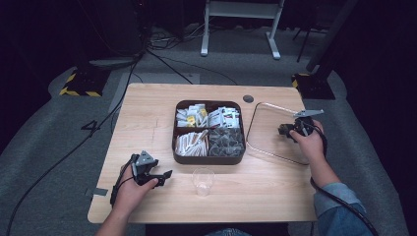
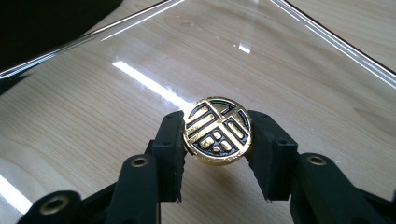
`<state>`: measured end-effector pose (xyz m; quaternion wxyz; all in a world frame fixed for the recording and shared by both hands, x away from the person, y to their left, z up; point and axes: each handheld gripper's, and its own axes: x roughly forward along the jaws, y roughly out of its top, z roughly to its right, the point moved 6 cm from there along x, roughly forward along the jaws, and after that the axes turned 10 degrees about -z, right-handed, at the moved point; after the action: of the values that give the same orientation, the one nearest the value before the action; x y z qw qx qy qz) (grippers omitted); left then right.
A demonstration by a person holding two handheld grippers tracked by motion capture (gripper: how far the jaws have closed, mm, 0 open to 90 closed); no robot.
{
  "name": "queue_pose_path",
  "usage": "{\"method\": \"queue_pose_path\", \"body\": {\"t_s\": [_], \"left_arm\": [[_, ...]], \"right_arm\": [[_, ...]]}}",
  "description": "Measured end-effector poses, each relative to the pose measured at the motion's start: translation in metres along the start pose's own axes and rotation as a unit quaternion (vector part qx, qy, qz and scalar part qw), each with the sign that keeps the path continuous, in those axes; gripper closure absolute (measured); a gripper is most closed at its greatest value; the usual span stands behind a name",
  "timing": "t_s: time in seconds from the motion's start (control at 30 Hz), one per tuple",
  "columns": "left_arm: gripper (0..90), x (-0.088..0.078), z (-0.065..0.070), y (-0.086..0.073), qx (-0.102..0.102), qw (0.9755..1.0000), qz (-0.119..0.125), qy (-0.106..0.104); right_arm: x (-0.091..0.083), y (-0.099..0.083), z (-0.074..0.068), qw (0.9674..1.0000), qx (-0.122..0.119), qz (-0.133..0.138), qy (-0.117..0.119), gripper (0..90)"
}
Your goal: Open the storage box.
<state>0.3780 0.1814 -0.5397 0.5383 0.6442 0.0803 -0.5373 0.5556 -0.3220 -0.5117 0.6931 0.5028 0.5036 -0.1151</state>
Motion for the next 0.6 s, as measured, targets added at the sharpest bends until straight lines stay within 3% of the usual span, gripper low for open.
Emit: {"method": "queue_pose_path", "body": {"t_s": [0.6], "left_arm": [[26.9,0.0003,-0.0002,-0.0003,0.002,1.0,-0.002,0.0]], "right_arm": [[0.0093,-0.0091,0.0057,0.9998,0.017,-0.005,-0.004,58.9]]}}
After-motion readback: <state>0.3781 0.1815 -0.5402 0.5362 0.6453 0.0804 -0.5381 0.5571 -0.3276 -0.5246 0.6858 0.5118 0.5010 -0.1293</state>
